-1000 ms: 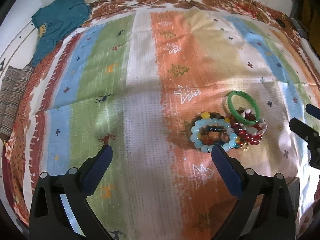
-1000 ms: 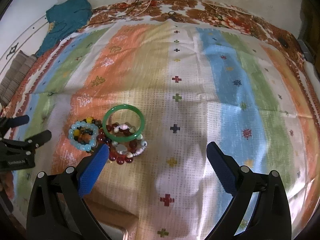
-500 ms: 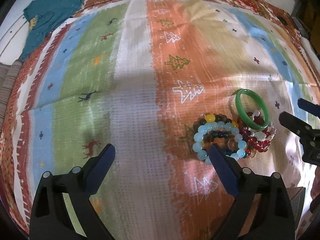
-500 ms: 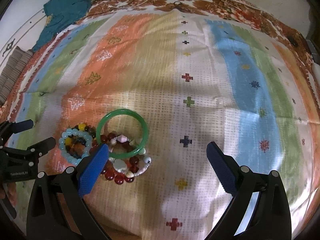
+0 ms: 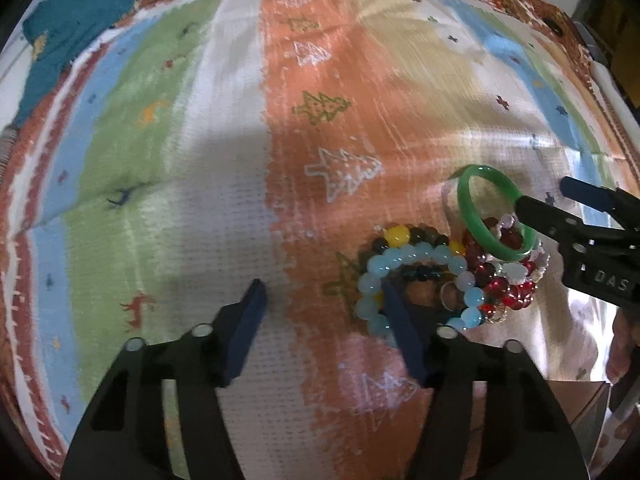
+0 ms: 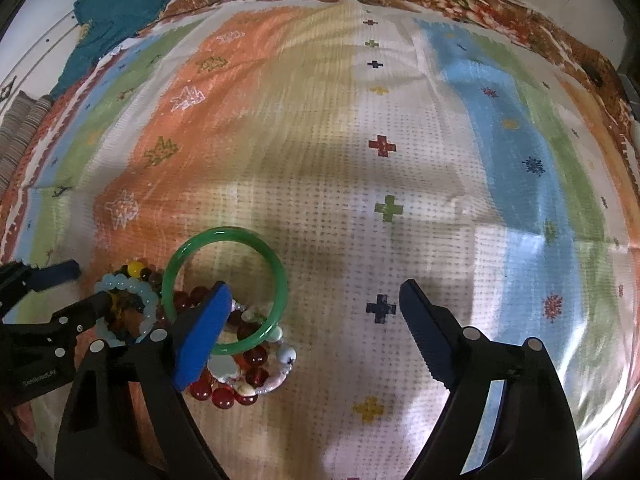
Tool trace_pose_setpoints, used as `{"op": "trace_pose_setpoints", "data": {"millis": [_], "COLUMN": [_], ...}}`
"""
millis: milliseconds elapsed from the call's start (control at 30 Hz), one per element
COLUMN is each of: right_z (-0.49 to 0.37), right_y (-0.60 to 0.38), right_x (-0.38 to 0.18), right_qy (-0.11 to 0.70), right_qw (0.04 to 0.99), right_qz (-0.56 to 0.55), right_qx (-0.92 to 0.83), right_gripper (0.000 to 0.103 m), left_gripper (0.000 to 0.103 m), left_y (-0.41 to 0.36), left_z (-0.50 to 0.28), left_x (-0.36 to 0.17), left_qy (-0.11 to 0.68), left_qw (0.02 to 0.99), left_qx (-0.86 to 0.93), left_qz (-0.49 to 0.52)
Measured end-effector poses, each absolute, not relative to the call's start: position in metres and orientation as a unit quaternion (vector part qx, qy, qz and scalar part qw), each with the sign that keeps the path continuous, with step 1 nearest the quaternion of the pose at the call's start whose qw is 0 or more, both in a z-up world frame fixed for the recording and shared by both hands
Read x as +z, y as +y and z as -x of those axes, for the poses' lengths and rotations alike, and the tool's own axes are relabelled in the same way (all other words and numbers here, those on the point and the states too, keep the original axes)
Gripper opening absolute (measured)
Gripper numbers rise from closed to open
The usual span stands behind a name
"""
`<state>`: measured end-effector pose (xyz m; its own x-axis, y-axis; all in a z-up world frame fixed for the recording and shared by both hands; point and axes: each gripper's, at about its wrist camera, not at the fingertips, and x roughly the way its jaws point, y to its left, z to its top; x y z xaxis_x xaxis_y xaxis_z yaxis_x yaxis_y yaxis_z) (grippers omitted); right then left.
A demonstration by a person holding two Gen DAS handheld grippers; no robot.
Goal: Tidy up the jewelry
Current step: 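Grasp the green jade bangle with the right gripper, then grasp the light blue bead bracelet with the left gripper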
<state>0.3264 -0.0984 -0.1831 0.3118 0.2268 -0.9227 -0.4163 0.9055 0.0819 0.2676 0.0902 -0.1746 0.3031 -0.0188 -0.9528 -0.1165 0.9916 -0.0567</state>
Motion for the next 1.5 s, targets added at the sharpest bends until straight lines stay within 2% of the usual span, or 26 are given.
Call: {"op": "trace_pose_setpoints", "data": {"millis": [67, 200, 233, 267, 300, 367, 467, 1500], "right_z": [-0.328, -0.328, -0.328, -0.328, -0.328, -0.328, -0.327, -0.285], "right_y": [-0.096, -0.09, -0.089, -0.089, -0.09, -0.091, -0.093, -0.132], "right_x": [-0.187, -0.191, -0.191, -0.191, -0.191, -0.191, -0.19, -0.129], "right_qy": [0.557, 0.557, 0.556, 0.556, 0.557, 0.559, 0.561, 0.516], "right_qw": [0.801, 0.799, 0.799, 0.799, 0.799, 0.796, 0.794, 0.827], "right_qz": [0.084, 0.096, 0.1, 0.101, 0.101, 0.099, 0.095, 0.072], "right_qx": [0.203, 0.205, 0.205, 0.204, 0.205, 0.211, 0.214, 0.211], "right_gripper": [0.069, 0.054, 0.047, 0.038, 0.036, 0.019, 0.011, 0.008], "left_gripper": [0.049, 0.023, 0.017, 0.014, 0.011, 0.011, 0.011, 0.011], "left_y": [0.088, 0.082, 0.08, 0.077, 0.076, 0.072, 0.071, 0.054], "left_z": [-0.268, -0.27, -0.27, -0.27, -0.27, -0.269, -0.268, -0.238], "left_x": [-0.174, -0.174, -0.173, -0.173, -0.172, -0.172, -0.172, -0.099], "left_qy": [0.586, 0.588, 0.588, 0.589, 0.589, 0.589, 0.588, 0.538], "left_qw": [0.808, 0.806, 0.806, 0.806, 0.806, 0.806, 0.807, 0.841], "left_qx": [0.024, 0.003, 0.002, 0.0, 0.0, 0.005, 0.007, -0.013], "left_qz": [0.059, 0.07, 0.07, 0.068, 0.065, 0.058, 0.054, 0.049]}}
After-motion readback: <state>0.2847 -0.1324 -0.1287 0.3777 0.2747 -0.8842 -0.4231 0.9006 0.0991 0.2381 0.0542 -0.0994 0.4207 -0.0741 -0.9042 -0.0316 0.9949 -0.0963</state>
